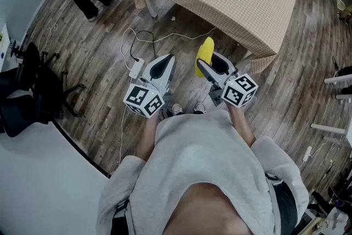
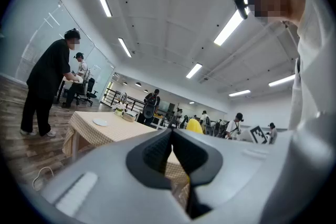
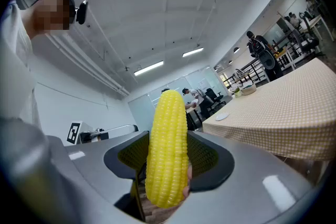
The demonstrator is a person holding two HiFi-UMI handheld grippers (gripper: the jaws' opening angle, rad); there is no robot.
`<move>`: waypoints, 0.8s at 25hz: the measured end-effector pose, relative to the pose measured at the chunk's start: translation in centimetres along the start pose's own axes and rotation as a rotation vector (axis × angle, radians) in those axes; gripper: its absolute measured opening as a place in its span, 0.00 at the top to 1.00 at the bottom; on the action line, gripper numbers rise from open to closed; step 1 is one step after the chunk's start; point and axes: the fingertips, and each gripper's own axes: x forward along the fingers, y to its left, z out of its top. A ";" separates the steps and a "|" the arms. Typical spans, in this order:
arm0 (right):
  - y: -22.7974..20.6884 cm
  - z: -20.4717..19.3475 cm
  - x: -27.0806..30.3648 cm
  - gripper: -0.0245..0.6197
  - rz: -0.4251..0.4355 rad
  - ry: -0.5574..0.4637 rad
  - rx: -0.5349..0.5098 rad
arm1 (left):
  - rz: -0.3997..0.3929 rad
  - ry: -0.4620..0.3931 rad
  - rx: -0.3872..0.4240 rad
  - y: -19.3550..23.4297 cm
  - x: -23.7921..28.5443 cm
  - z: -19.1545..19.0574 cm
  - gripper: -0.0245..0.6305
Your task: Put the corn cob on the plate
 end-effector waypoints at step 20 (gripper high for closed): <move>-1.7 0.4 -2.6 0.60 0.052 0.029 -0.022 | 0.068 -0.002 -0.007 -2.3 1.5 -1.6 0.95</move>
